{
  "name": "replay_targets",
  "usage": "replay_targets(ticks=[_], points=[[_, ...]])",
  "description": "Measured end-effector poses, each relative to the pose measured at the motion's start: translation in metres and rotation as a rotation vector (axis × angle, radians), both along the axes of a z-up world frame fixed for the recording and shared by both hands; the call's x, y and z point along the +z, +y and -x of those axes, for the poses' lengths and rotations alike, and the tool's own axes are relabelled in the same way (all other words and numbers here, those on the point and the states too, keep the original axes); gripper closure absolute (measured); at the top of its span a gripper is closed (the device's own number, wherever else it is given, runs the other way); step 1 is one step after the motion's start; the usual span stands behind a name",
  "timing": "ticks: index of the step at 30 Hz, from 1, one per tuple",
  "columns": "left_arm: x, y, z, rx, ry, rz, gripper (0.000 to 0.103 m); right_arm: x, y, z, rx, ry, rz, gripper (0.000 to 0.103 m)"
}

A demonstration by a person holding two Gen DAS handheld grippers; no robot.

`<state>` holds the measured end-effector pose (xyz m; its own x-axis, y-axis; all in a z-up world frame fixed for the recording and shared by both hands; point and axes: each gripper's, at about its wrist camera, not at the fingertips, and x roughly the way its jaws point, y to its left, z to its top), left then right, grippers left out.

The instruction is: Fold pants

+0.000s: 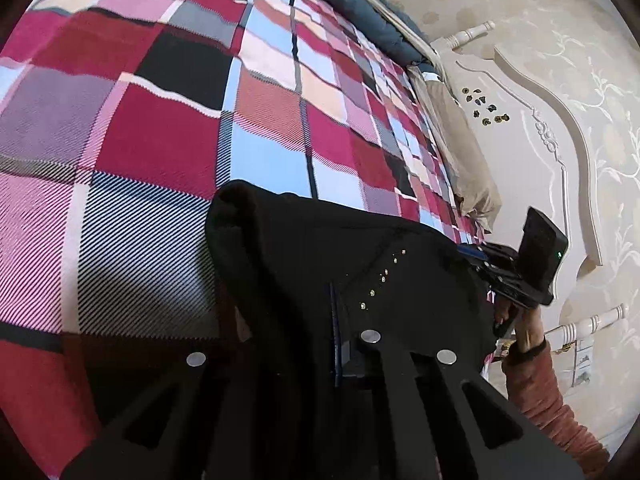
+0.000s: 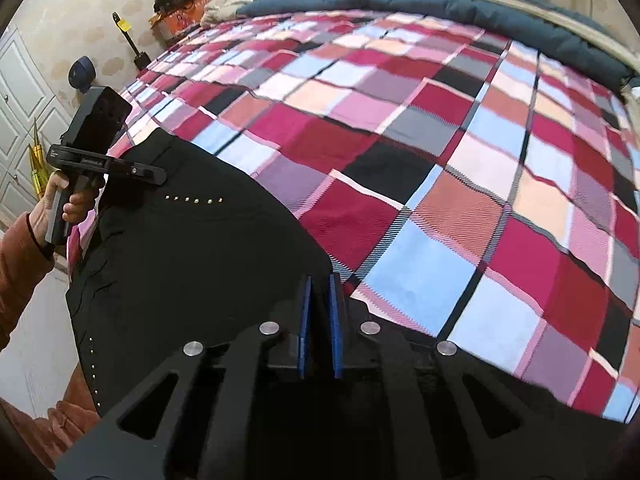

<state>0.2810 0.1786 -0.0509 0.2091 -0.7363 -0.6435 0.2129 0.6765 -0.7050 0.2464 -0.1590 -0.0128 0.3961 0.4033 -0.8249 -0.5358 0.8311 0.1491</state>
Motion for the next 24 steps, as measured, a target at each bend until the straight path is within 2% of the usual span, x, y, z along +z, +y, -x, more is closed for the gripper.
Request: replay_targets(ticks=[5,10,13,15,18,20,21,24], points=[[0.022,-0.003,0.014,0.006,-0.083,-0.010,0.095,0.022,0.007,0.033,-0.027,-0.126,0.025,0.095],[0.051,0.000,0.041,0.009,-0.192,0.029,0.095,0.044,0.012,0.079,-0.068,-0.292,0.056,0.095],[0.063,0.006,0.071,0.010,-0.251,0.058,0.095,0.044,0.015,0.108,-0.091,-0.355,0.073,0.095],[0.065,0.007,0.089,0.014,-0.271,0.066,0.095,0.038,0.017,0.134,-0.104,-0.381,0.081,0.095],[0.063,0.009,0.122,0.017,-0.289,0.076,0.093,0.021,0.027,0.173,-0.102,-0.436,0.156,0.095],[0.055,0.012,0.142,0.026,-0.282,0.088,0.091,0.008,0.032,0.194,-0.103,-0.441,0.182,0.095],[0.050,0.012,0.151,0.031,-0.276,0.088,0.087,-0.003,0.034,0.205,-0.109,-0.437,0.201,0.095],[0.028,0.015,0.174,0.057,-0.253,0.063,0.083,-0.028,0.039,0.226,-0.113,-0.418,0.241,0.094]])
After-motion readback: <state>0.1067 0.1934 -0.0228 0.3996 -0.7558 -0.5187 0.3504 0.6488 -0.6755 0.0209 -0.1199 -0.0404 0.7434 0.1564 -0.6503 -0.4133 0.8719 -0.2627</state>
